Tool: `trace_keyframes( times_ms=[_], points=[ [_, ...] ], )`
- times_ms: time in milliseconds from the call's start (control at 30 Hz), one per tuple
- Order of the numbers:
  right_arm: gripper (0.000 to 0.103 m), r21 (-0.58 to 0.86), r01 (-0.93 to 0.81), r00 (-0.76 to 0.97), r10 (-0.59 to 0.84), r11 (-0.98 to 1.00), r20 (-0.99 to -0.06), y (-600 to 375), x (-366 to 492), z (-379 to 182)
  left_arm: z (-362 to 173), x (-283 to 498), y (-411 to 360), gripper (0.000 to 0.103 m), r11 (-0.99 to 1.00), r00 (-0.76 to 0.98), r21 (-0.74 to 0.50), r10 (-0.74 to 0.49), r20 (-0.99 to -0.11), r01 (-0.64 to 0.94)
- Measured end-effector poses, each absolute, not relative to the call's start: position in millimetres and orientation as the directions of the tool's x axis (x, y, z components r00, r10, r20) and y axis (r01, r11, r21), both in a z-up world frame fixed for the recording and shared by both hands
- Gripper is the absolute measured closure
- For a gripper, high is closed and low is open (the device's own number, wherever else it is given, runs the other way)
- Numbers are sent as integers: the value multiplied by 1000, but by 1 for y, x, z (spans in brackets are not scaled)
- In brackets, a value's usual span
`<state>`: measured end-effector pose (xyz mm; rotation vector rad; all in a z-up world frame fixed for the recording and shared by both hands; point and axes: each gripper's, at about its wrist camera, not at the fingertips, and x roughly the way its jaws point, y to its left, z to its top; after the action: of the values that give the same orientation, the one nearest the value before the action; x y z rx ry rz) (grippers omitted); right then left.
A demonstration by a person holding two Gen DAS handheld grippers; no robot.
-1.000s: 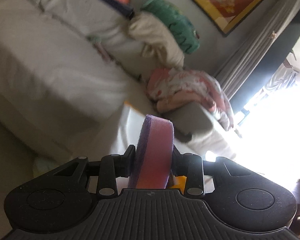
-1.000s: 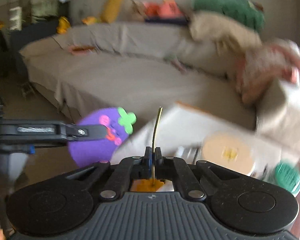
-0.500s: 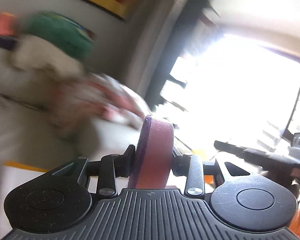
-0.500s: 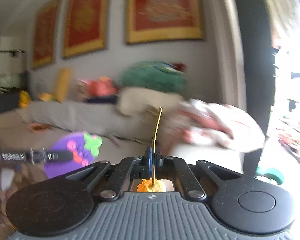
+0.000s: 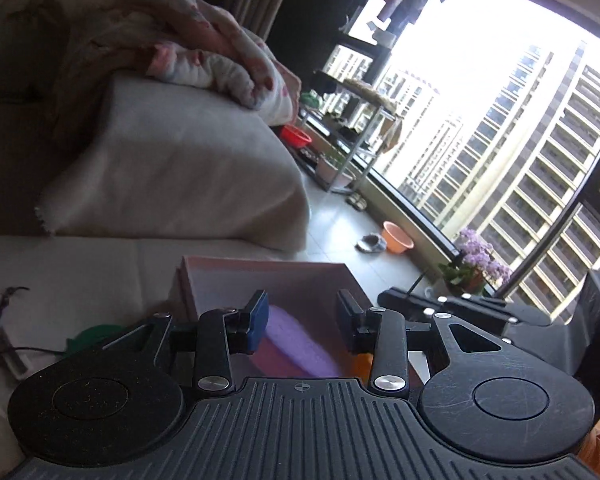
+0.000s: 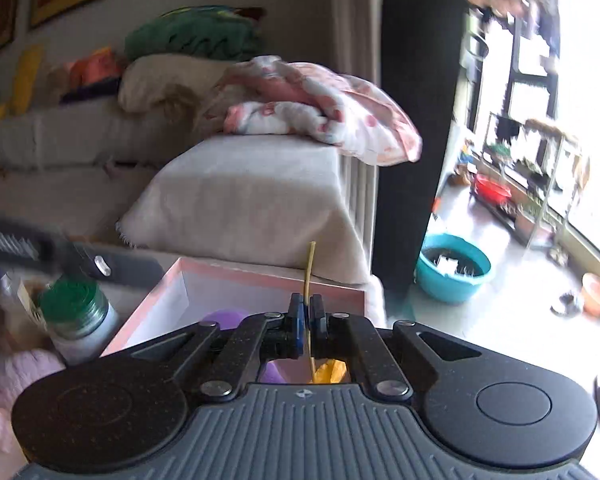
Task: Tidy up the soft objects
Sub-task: 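Open the left gripper over the pink box while the right gripper drops the flower stick in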
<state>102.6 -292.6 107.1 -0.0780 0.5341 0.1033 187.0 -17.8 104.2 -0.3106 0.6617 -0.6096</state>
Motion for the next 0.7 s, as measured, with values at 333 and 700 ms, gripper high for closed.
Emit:
trace_keyframes(
  times_ms=[333, 700],
  points=[
    [38, 5, -379, 827, 342, 925, -446, -244, 53, 107, 145, 88, 104, 62, 904, 852, -341, -381, -361, 259],
    [27, -138, -539, 768, 418, 831, -484, -163, 3, 97, 112, 21, 198, 62, 936, 884, -350, -192, -425, 35]
  ],
)
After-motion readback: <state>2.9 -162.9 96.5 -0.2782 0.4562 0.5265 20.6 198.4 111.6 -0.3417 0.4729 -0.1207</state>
